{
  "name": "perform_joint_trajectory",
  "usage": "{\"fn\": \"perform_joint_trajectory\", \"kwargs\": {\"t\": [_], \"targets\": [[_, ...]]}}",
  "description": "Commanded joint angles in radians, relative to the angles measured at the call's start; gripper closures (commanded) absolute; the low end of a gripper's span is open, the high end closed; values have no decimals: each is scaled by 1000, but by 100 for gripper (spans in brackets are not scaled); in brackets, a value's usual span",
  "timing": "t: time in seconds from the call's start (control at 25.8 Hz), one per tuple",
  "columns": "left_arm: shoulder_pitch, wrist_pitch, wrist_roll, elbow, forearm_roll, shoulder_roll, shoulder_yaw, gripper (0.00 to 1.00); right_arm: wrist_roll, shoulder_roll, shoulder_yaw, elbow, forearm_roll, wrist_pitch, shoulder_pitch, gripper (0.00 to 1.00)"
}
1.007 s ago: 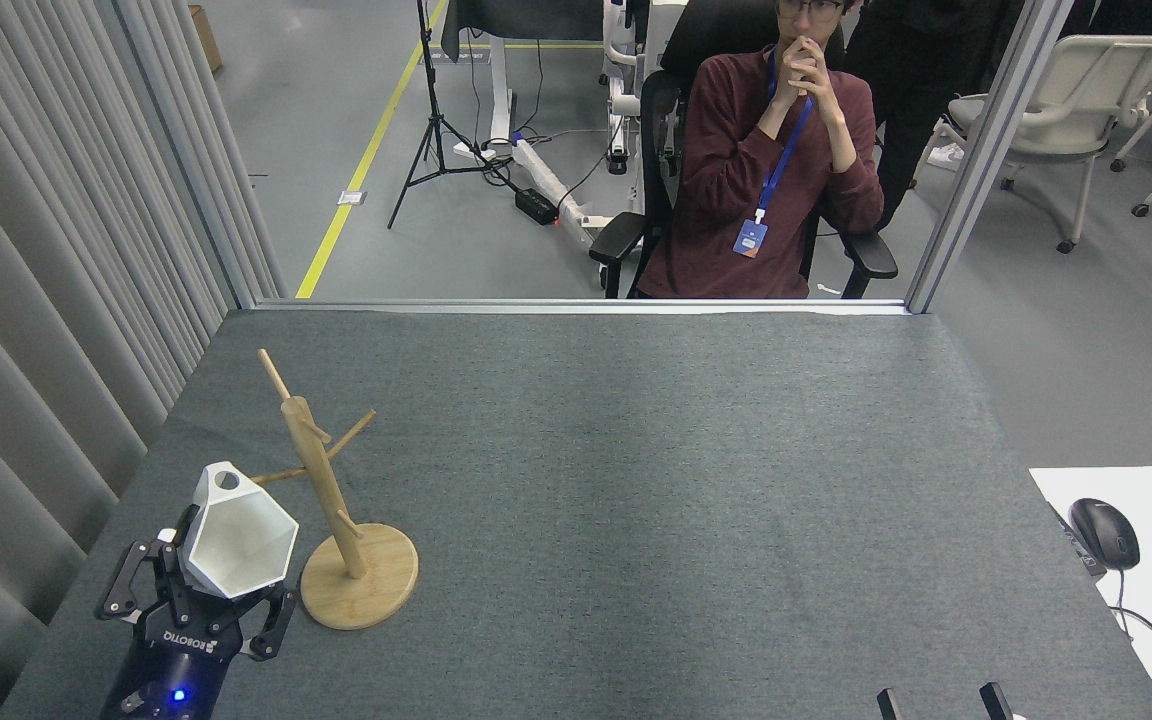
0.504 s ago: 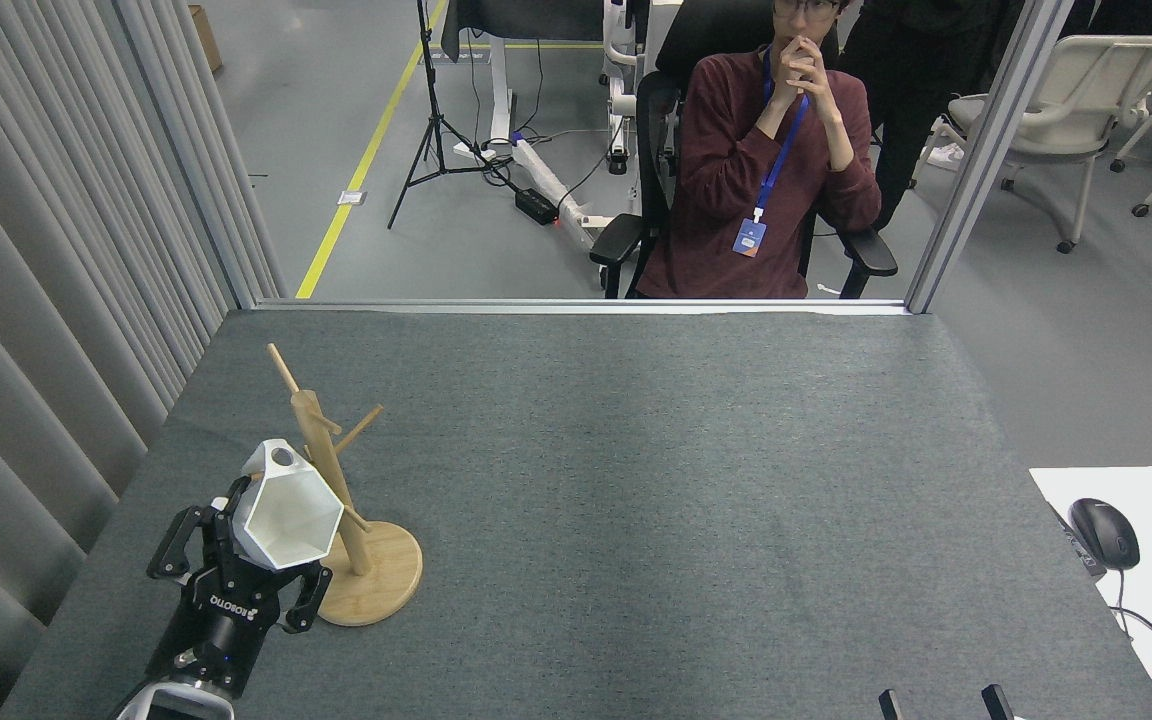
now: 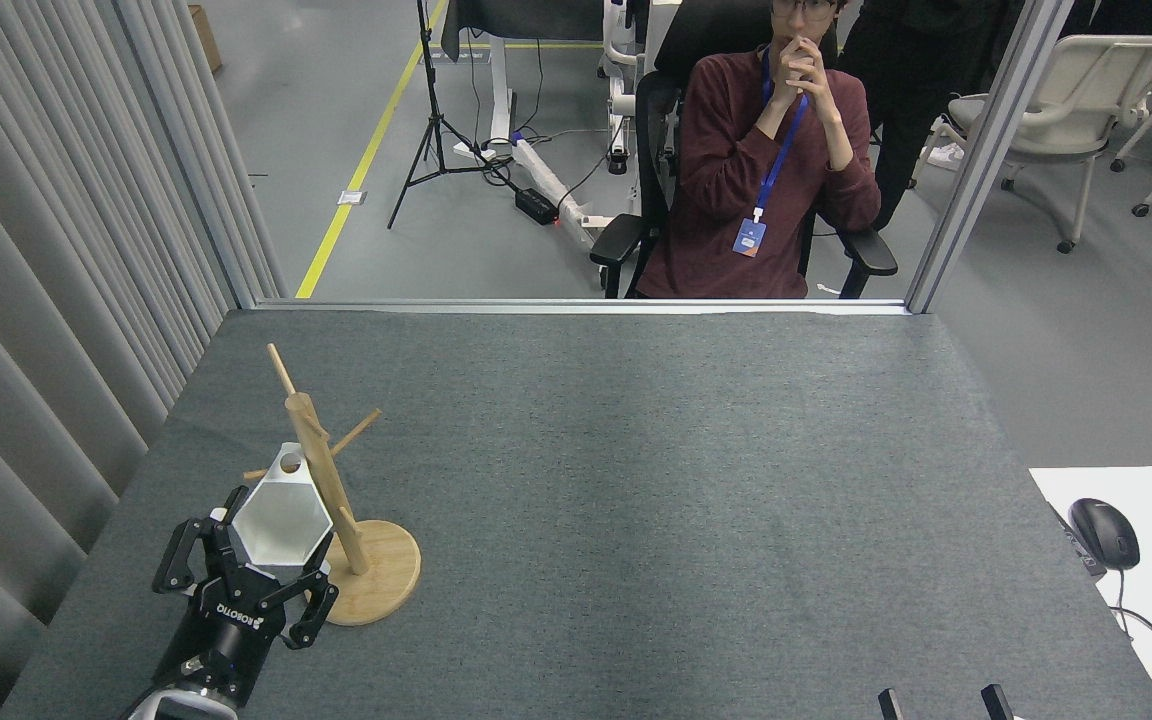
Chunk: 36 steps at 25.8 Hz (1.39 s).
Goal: Hang cup on storage rack
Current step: 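Hook the cup's handle onto a peg of the wooden stand, then release the cup and withdraw the left gripper toward the robot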
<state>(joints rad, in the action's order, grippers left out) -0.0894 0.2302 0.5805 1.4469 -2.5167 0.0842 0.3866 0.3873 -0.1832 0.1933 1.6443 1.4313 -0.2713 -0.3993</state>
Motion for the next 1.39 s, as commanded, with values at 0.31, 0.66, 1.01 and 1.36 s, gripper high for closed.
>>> {"fn": "perform_joint_trajectory", "kwargs": {"t": [0.31,0.66,1.01,1.36], "targets": [[57,-26,12,-6,12,12,26,1,15,1,2,0,0,0,-1,1],[131,-31,13,15,90,3,43,1,15,1,0,0,0,0,-1,1],[324,293,-42,176,673,-55,61,0,15,-1,-2,-1,3,0,-3,1],[444,455,-344,194,1148,-115,58,0,16,21,-2,0,51,3,-21,1]]}}
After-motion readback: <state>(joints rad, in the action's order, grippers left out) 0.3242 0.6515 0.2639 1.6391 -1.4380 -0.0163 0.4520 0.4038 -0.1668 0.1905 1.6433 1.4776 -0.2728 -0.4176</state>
